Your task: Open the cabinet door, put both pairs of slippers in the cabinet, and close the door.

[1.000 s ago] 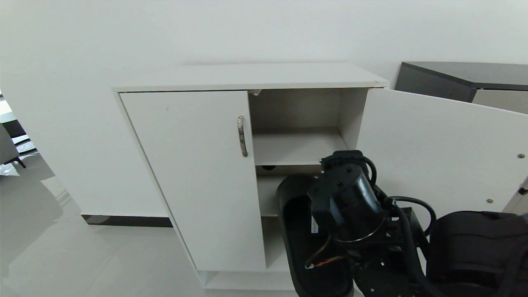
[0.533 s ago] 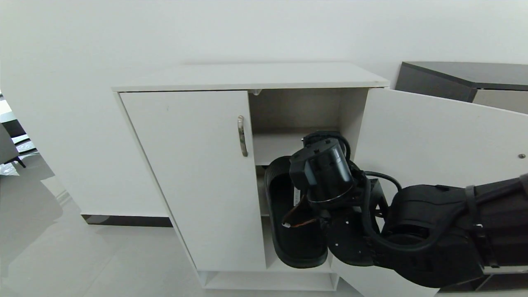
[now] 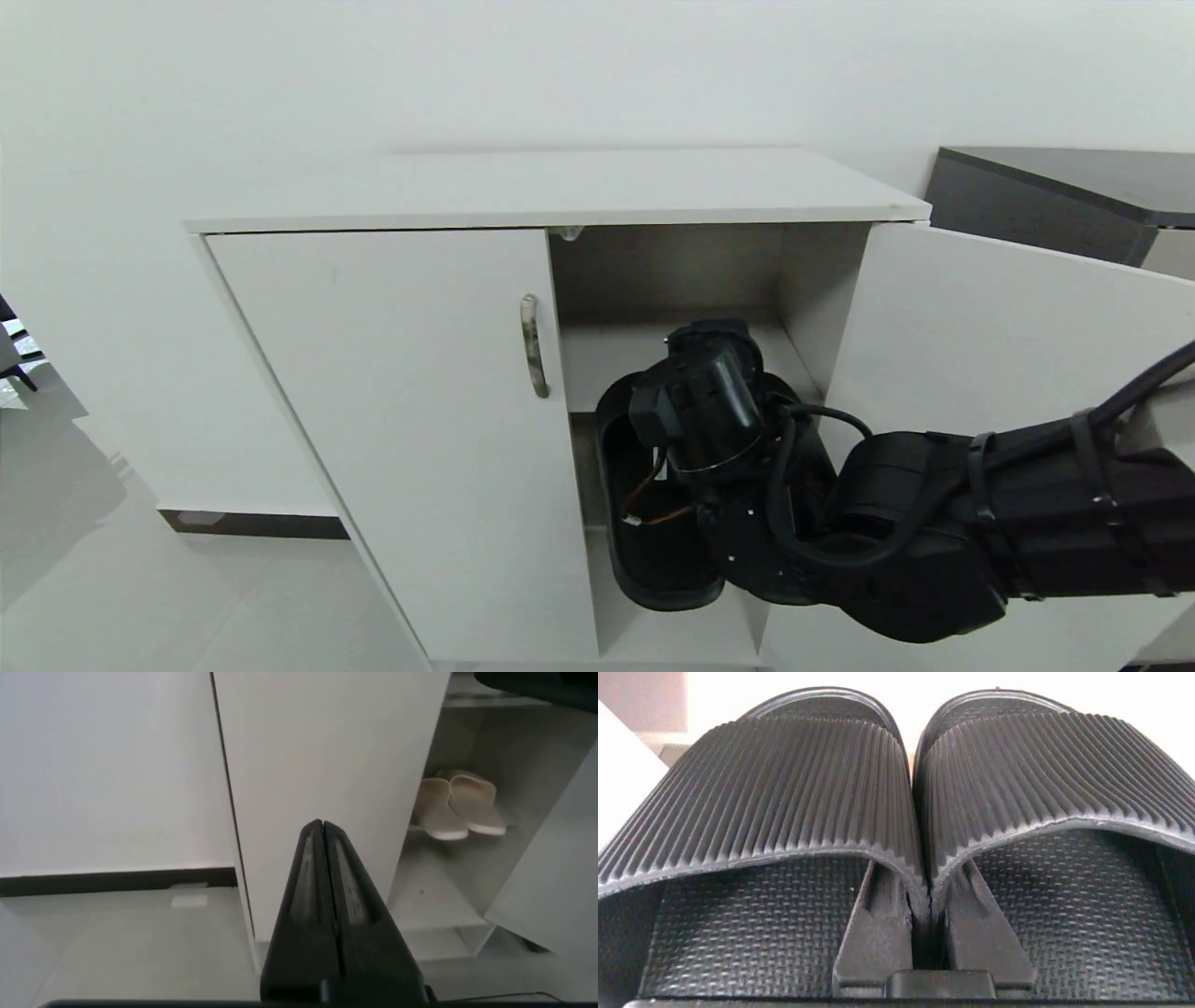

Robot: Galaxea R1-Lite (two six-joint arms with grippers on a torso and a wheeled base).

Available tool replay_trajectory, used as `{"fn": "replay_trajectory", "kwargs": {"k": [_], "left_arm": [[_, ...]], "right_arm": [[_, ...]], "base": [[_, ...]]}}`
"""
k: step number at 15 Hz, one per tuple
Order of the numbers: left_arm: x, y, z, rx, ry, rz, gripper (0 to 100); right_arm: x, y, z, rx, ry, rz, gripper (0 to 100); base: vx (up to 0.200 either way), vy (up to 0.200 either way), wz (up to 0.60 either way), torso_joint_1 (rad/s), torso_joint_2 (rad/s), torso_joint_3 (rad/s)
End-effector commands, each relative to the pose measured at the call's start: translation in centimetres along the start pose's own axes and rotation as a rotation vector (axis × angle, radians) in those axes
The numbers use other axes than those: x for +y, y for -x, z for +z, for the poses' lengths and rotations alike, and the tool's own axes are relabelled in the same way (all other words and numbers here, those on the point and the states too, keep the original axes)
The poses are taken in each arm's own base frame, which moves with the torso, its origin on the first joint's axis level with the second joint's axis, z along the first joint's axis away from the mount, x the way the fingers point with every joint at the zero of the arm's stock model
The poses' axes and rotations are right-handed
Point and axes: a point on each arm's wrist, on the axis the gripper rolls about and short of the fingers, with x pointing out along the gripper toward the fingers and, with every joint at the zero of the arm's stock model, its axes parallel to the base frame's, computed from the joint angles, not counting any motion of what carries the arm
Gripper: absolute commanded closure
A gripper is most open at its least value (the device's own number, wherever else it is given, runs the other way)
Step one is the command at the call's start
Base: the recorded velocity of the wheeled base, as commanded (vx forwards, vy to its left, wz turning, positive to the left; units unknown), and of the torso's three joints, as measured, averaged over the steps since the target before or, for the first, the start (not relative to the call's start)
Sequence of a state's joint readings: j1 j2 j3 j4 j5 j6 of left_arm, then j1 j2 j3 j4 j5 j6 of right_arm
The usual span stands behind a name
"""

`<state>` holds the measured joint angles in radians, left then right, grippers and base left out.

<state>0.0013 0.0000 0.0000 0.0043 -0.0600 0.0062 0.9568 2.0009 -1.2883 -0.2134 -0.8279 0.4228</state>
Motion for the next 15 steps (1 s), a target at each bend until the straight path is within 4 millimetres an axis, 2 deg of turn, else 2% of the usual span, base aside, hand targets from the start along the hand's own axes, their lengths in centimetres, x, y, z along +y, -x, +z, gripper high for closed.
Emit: {"fn": "replay_trajectory", "kwargs": {"k": [1, 5, 7, 11, 15], "left_arm": [[0.0, 0.0, 0.0, 0.002, 0.0, 0.0, 100], [0.0, 0.0, 0.0, 0.002, 0.0, 0.0, 100], [0.0, 0.0, 0.0, 0.0, 0.0, 0.0, 100], [0.0, 0.0, 0.0, 0.0, 0.0, 0.0, 100], [0.0, 0.0, 0.0, 0.002, 0.0, 0.0, 100]], "right_arm": [[0.1, -0.2, -0.2, 0.002, 0.002, -0.003, 100], [-0.3, -1.0, 0.7, -0.013, -0.008, -0.021, 100], [-0.6, -2.3, 0.7, -0.011, -0.005, -0.045, 100], [-0.5, -4.1, 0.1, -0.001, 0.008, -0.074, 100], [-0.6, -6.2, 1.3, -0.041, -0.003, -0.098, 100]], "base": [[0.2, 0.0, 0.0, 0.002, 0.01, 0.007], [0.2, 0.0, 0.0, 0.001, 0.0, 0.001], [0.2, 0.0, 0.0, 0.005, 0.0, 0.0], [0.0, 0.0, 0.0, 0.0, 0.0, 0.0], [0.0, 0.0, 0.0, 0.0, 0.0, 0.0]]}}
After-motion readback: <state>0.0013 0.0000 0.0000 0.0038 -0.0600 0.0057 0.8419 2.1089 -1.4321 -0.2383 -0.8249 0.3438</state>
